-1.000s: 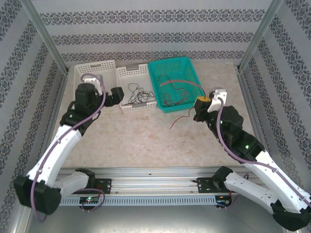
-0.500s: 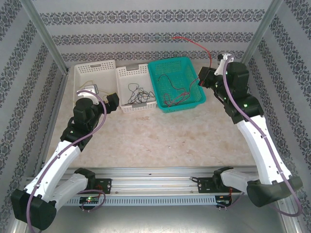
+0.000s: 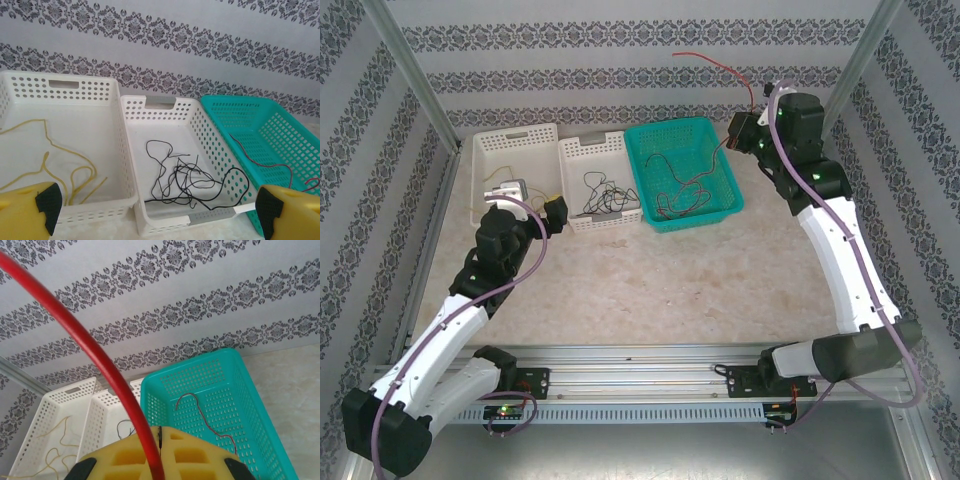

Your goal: Untangle the cables

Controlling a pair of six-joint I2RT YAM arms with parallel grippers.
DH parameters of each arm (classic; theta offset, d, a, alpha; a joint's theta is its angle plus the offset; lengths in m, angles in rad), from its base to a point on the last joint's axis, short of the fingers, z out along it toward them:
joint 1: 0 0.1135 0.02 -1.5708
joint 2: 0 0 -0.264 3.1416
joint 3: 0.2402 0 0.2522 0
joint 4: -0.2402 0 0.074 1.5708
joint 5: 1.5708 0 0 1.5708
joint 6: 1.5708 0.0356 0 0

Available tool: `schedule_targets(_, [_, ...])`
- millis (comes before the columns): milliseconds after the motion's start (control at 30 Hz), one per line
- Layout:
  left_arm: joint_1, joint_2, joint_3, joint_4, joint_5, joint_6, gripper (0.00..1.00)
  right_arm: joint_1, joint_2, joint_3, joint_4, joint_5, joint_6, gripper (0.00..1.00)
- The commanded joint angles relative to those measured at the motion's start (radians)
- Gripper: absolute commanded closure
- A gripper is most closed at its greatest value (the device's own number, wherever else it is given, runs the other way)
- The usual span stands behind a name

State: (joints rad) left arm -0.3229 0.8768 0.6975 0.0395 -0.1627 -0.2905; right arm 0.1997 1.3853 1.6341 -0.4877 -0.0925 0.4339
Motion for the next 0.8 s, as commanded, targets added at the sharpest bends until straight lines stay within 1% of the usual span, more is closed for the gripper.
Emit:
schedule_targets(0, [-0.020,-0.015,-0.019,0.072,-0.031,0.037,0.00,-0.014,0.028,0.056,0.010,0.007,-0.033,1.00])
schedule_targets(300, [-0.043,-0.017,-0.047,0.115,-0.059,0.078,0.00,-0.023,0.122,0.091,0.021,0.015,-0.065,1.00])
schedule_targets(533, [-0.052,-0.027,-0.091,0.198,-0.065,0.101,0.00,-0.023,0.239,0.197,-0.034,0.023,-0.096,1.00])
schedule_targets(767, [-0.064,-0.018,-0.111,0.238,-0.061,0.137,0.00,-0.024,0.329,0.241,-0.040,0.038,-0.115,1.00])
